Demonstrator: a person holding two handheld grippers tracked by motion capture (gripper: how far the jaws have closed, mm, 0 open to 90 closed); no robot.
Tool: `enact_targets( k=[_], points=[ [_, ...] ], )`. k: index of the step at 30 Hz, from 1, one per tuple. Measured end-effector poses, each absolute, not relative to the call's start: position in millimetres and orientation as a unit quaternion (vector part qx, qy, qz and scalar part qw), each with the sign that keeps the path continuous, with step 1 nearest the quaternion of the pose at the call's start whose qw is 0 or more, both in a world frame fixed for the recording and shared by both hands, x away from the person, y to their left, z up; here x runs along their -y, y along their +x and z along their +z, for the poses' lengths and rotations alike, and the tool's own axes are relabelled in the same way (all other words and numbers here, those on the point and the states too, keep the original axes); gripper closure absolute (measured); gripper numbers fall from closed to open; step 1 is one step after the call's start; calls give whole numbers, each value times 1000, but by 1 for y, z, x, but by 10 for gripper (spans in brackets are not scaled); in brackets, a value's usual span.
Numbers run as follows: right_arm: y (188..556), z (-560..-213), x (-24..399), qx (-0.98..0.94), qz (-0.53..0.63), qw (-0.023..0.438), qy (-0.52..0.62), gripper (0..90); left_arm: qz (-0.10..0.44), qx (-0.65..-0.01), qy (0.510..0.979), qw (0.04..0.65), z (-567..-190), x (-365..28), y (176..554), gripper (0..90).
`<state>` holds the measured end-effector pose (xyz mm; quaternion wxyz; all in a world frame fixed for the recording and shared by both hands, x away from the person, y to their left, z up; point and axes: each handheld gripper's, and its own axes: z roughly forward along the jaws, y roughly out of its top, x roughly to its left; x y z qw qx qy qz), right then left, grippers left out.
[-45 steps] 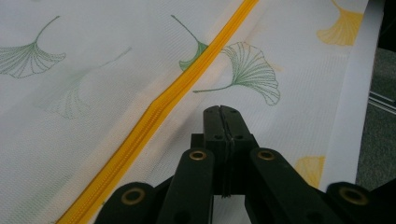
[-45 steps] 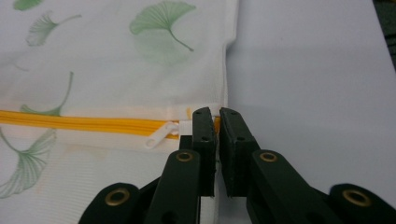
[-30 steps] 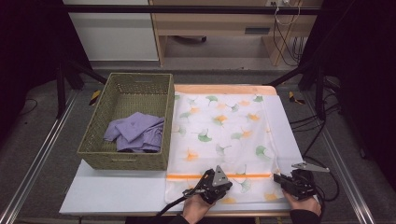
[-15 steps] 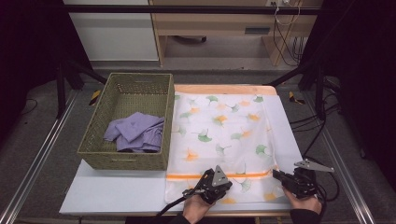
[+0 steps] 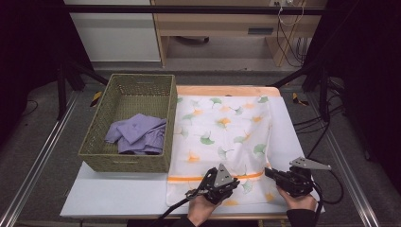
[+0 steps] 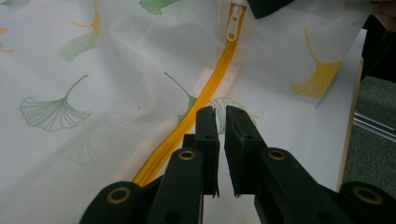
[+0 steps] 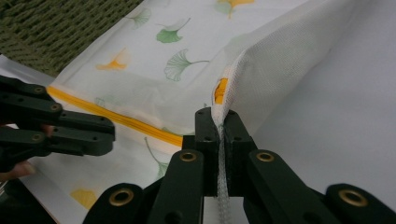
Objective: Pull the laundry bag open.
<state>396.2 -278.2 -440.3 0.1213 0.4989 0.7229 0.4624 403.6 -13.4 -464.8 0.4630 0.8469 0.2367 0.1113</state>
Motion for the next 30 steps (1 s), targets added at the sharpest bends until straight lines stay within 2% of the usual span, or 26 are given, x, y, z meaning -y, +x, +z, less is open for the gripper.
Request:
enact_targets(
  k=[19, 26, 30],
  points=[
    [401, -436, 259, -734, 476, 102, 473, 873, 155, -236, 843, 458, -475, 56, 430, 601],
    [401, -435, 257, -739, 477, 97, 467, 873, 146, -239, 839, 467, -478, 66, 433, 600],
    [401, -436, 257, -739, 476, 95, 468, 873, 144, -239, 839, 468, -479, 66, 435, 691]
  ],
)
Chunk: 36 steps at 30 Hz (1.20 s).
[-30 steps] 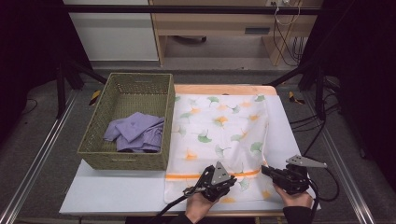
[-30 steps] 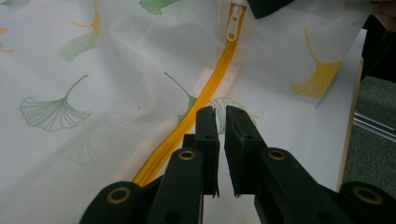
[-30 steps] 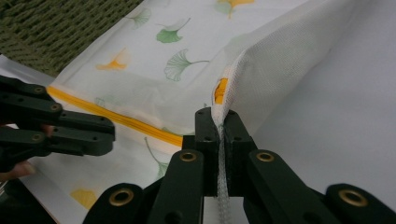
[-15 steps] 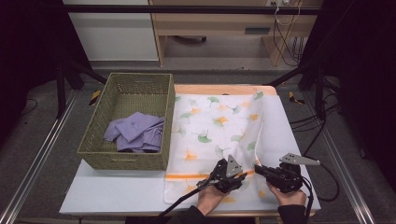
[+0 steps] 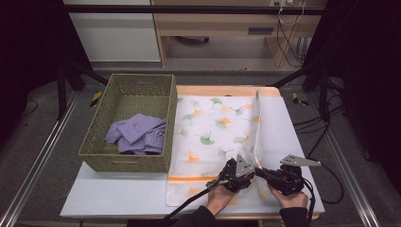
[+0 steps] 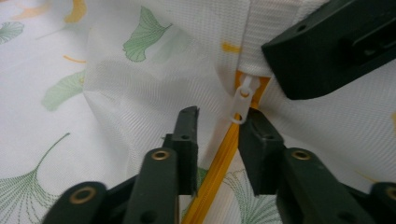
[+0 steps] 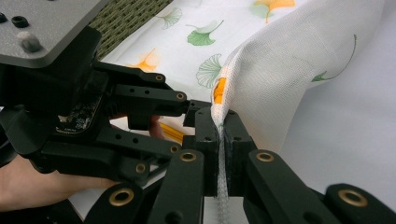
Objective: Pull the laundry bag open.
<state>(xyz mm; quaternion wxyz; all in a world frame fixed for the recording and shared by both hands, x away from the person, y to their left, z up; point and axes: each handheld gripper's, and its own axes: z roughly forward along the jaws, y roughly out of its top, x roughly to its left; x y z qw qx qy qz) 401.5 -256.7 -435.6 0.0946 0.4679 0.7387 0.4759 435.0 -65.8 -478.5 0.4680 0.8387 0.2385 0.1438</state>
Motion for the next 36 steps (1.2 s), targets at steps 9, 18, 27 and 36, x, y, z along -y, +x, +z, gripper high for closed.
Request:
enact_targets(
  k=[9, 18, 27, 36],
  points=[
    [402, -437, 260, -734, 478, 94, 473, 873, 151, -221, 833, 484, -475, 59, 429, 846],
    [403, -439, 260, -732, 477, 91, 478, 873, 151, -215, 827, 497, -473, 54, 418, 855],
    [403, -440, 258, -737, 473, 88, 476, 875, 138, -222, 830, 493, -473, 60, 421, 833],
    [403, -439, 258, -739, 470, 88, 474, 875, 119, -243, 829, 490, -473, 62, 428, 846]
  ],
)
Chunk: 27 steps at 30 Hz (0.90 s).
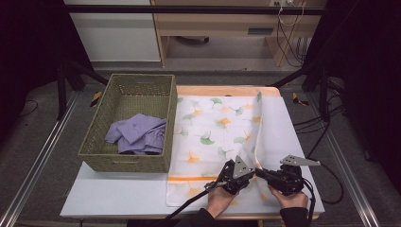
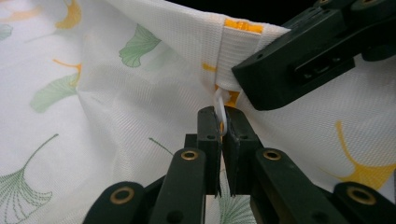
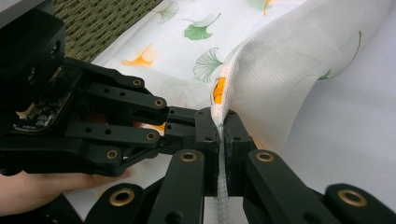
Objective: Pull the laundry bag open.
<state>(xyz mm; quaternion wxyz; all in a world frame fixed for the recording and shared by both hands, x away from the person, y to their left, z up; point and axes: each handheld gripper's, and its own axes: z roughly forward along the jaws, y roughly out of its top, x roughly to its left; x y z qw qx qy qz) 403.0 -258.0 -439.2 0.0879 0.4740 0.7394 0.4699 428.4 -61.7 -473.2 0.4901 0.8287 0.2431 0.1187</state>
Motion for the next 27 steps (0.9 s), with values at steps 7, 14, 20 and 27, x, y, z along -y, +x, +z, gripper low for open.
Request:
enact_targets(
  k=[7, 14, 20, 27],
  points=[
    [403, -439, 257, -739, 469, 89, 475, 875, 117, -243, 828, 492, -471, 61, 429, 843],
    [403, -439, 257, -740, 468, 89, 475, 875, 114, -245, 835, 480, -472, 63, 431, 879],
    [403, -439, 257, -738, 472, 92, 474, 775, 126, -245, 835, 477, -470, 64, 428, 885],
    [403, -437, 254, -735, 465, 110, 480, 850, 136, -243, 836, 473, -471, 67, 425, 886]
  ],
)
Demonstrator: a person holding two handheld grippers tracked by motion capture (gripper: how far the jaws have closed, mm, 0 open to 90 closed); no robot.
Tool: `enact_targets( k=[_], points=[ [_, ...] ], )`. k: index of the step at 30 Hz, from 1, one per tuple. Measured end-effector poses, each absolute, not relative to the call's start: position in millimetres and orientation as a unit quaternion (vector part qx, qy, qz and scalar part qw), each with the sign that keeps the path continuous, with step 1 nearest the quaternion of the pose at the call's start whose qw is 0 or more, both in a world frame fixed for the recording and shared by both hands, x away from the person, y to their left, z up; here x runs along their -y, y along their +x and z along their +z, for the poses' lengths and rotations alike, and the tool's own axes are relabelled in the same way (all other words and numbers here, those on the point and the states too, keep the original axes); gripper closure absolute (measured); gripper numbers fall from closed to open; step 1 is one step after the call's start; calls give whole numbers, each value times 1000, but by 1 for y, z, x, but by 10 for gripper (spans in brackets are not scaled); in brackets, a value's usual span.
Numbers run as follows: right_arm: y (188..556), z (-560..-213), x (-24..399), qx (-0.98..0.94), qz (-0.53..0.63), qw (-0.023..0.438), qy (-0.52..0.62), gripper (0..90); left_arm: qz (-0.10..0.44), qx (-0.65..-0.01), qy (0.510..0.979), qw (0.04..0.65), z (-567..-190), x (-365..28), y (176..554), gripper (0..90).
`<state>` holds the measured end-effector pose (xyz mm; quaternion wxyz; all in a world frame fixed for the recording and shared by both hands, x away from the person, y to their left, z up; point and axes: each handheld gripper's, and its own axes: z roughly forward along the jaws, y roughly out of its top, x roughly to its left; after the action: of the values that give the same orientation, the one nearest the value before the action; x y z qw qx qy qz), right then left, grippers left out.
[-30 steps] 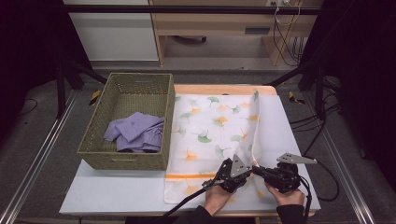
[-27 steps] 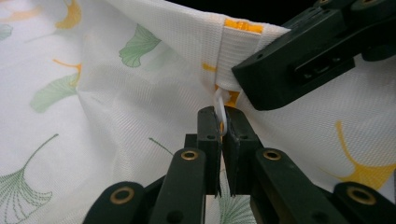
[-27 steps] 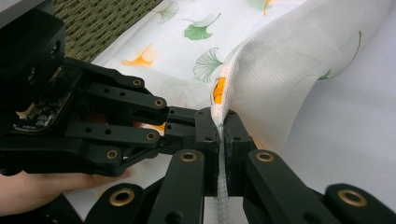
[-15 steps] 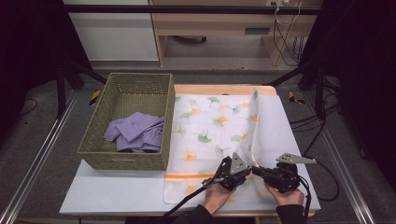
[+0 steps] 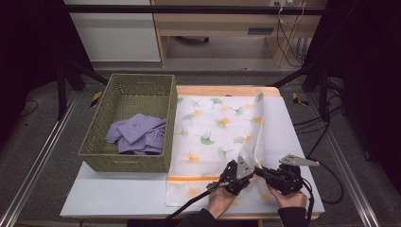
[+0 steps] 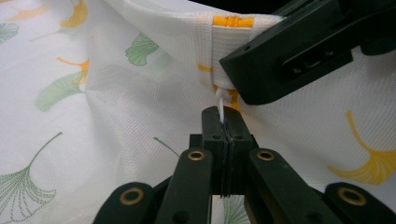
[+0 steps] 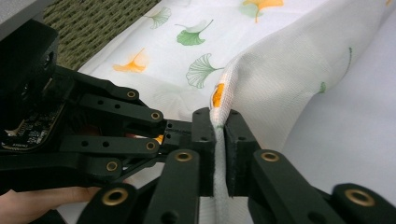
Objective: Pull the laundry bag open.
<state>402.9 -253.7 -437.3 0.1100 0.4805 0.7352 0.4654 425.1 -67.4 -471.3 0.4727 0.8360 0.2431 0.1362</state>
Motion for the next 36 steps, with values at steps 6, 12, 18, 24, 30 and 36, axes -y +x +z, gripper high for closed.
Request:
enact_targets(
  k=[6, 12, 18, 24, 30, 36],
  points=[
    [402, -436, 255, -730, 464, 115, 488, 872, 140, -246, 833, 476, -472, 69, 424, 888],
    [401, -435, 255, -726, 462, 123, 493, 875, 149, -246, 832, 474, -472, 72, 424, 890],
    [401, -435, 256, -721, 464, 133, 498, 876, 144, -252, 833, 472, -475, 74, 425, 891],
    [400, -434, 261, -712, 473, 136, 501, 877, 146, -247, 832, 474, -475, 73, 424, 891],
    [401, -434, 262, -710, 473, 140, 502, 877, 144, -247, 835, 470, -478, 73, 424, 891],
    [401, -435, 269, -701, 476, 146, 510, 877, 142, -247, 839, 464, -481, 71, 425, 891]
  ],
)
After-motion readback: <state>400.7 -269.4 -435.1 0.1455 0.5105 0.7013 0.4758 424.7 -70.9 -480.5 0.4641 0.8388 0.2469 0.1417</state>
